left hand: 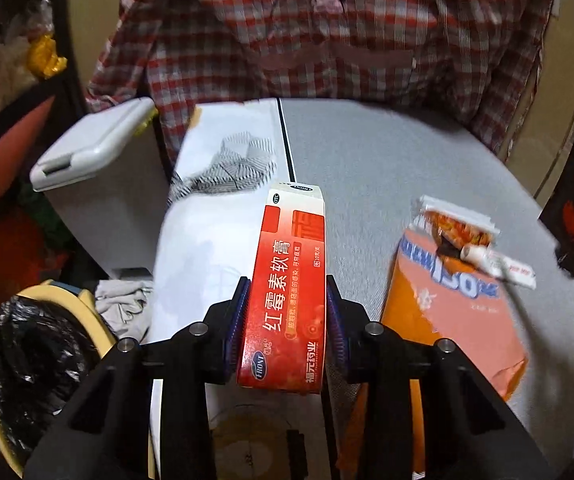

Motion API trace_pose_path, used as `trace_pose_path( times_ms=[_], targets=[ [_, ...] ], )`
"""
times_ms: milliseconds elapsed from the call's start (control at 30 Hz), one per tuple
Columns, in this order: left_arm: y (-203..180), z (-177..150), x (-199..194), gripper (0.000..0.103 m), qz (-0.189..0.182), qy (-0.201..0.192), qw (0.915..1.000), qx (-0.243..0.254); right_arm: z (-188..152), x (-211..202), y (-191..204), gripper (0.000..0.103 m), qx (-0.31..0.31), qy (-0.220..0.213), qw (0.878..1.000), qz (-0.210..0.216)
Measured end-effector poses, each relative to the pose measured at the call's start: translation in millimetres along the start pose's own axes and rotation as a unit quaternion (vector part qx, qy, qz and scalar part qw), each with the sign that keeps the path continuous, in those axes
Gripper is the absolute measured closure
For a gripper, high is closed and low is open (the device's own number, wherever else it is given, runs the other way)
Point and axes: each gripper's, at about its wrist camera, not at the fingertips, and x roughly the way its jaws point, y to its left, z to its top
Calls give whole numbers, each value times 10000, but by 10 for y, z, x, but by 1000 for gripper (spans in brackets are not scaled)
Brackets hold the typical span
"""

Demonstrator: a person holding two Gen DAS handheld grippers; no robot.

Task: Collect trash
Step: 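Grasp the red ointment box with the left tool while the right tool holds the black packet, then carry the box and packet over the bin and open both tools to drop them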

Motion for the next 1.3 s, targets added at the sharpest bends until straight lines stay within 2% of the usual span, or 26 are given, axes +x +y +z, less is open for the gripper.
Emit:
trace_pose_path(
  times_ms=[167, 400, 633, 833, 1067, 1300],
  targets=[
    [80, 94, -355, 67, -42, -163, 9998, -44, -6, 9, 71, 99, -50, 9, 10000, 21],
    [274, 129, -827, 67, 50, -197, 9997, -101, -31, 28, 352, 99, -239, 30, 9997, 108],
    [630, 70, -1339, 67, 297, -389, 9986, -173, -57, -29, 855, 99, -586, -48, 9972, 468],
    [1085, -1, -1729, 67, 584, -591, 9957, -421, -106, -94, 1342, 99, -867, -61, 9922, 893],
    [1470, -126, -1929, 67, 934, -737, 9912, -587, -263, -125, 1965, 99, -1242, 61, 9821, 1417],
    [1843, -291, -1927, 67, 1141, -659, 9877, -843, -483, -50, 2434, 99, -1653, 287, 9709, 1710]
  ],
)
